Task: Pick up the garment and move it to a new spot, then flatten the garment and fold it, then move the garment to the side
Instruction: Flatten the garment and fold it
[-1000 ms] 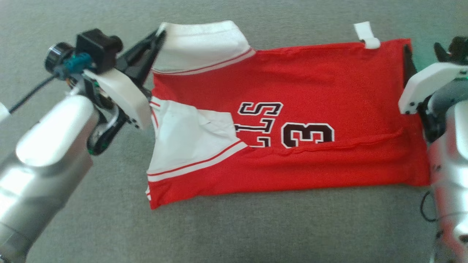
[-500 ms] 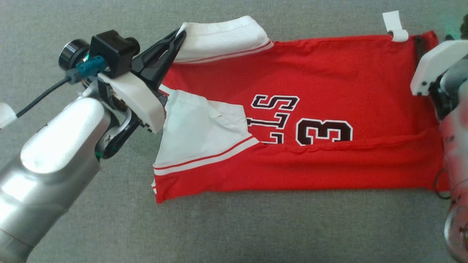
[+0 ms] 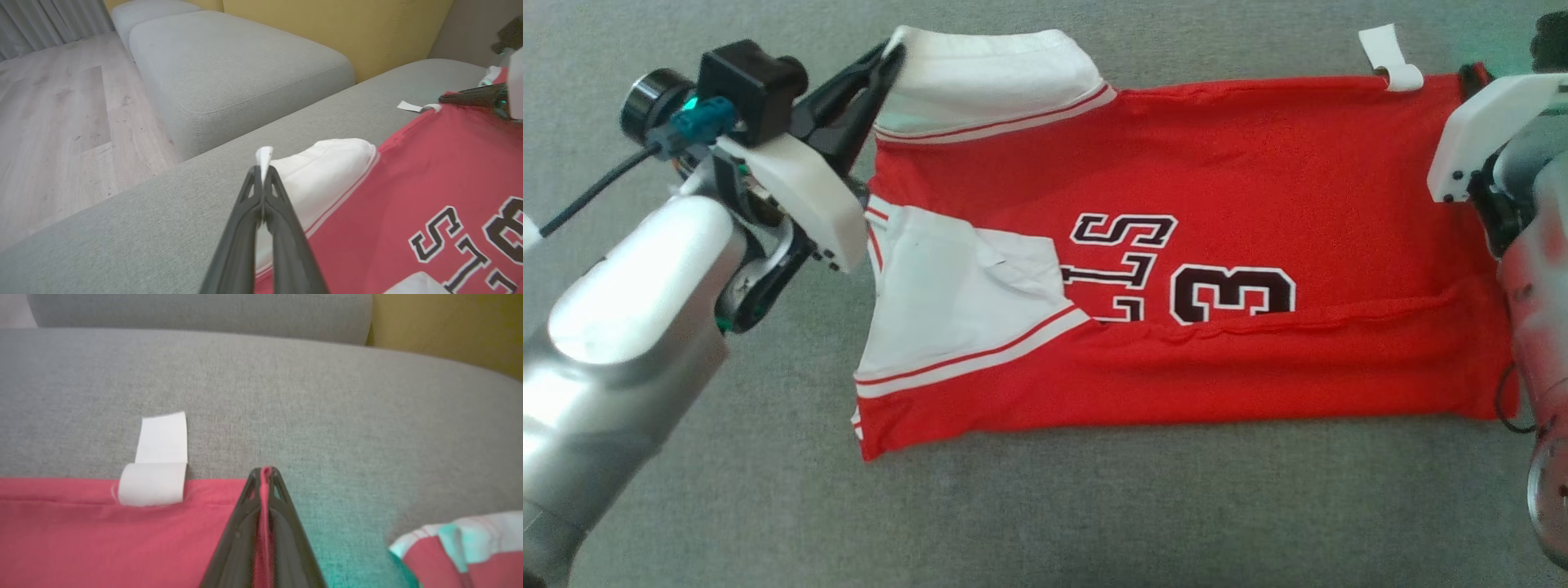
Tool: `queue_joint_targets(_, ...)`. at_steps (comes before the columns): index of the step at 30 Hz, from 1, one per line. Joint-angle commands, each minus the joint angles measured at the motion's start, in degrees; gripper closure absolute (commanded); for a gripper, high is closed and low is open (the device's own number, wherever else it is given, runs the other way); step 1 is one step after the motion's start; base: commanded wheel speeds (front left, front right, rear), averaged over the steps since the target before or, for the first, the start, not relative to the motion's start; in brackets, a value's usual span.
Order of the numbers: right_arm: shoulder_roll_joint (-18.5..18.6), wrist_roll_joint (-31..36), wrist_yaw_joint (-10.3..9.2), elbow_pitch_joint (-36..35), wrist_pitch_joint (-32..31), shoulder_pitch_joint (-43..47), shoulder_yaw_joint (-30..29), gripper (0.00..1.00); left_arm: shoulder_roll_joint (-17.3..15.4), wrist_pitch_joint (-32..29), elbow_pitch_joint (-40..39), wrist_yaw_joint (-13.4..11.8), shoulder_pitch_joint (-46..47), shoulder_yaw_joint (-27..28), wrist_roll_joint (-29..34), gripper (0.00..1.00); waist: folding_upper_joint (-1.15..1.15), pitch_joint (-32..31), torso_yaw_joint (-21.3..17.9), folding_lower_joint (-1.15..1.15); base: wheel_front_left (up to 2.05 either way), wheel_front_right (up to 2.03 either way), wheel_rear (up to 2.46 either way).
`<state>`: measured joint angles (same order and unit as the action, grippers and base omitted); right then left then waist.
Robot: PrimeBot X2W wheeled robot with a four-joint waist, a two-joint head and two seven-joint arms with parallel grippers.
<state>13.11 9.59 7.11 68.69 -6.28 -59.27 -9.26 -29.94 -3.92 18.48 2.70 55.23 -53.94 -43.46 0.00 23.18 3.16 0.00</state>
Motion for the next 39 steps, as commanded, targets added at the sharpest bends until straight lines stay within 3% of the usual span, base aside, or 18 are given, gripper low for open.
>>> queue_joint_targets(1,-0.29,-0.50,0.37,-1.50,1.52,-2.17,1.24,1.00,-2.41,0.50,-0.51,-0.45,3.29,2.86,0.22,1.00,0.00,-0.37,-0.46,0.00,0.00,0.00,0.00)
queue_joint_targets(11,-1.56,-10.45,0.37,-1.03,10.66,-8.12,5.71,1.00,-1.01,5.06,9.43,-0.24,11.03,4.62,2.93,1.00,0.00,0.01,-2.85,0.00,0.00,0.00,0.00)
queue_joint_targets(18,-1.69,-17.92,0.37,-1.88,14.04,-10.14,10.73,1.00,2.40,13.33,19.13,-1.12,19.18,5.69,6.84,1.00,0.00,0.63,-3.83,0.00,0.00,0.00,0.00)
queue_joint_targets(22,-1.08,-22.08,0.37,-2.42,14.91,-9.45,13.69,1.00,4.59,16.11,23.97,-0.31,20.85,5.36,7.65,1.00,0.00,0.14,-3.78,0.00,0.00,0.00,0.00)
queue_joint_targets(28,0.78,-30.24,0.37,-4.49,13.35,-4.77,19.72,1.00,5.79,17.85,28.21,2.22,17.48,3.29,7.96,1.00,0.00,-2.41,-2.88,0.00,0.00,0.00,0.00)
queue_joint_targets(35,4.31,-38.87,0.37,-9.20,8.19,2.72,26.86,1.00,3.48,18.36,26.09,3.55,11.13,1.91,6.99,1.00,0.00,-5.92,-2.12,0.00,0.00,0.00,0.00)
queue_joint_targets(39,7.71,-44.66,0.37,-13.10,3.88,7.85,31.10,1.00,1.39,15.54,22.57,4.11,5.51,0.25,4.96,1.00,0.00,-8.47,-1.60,0.00,0.00,0.00,0.00)
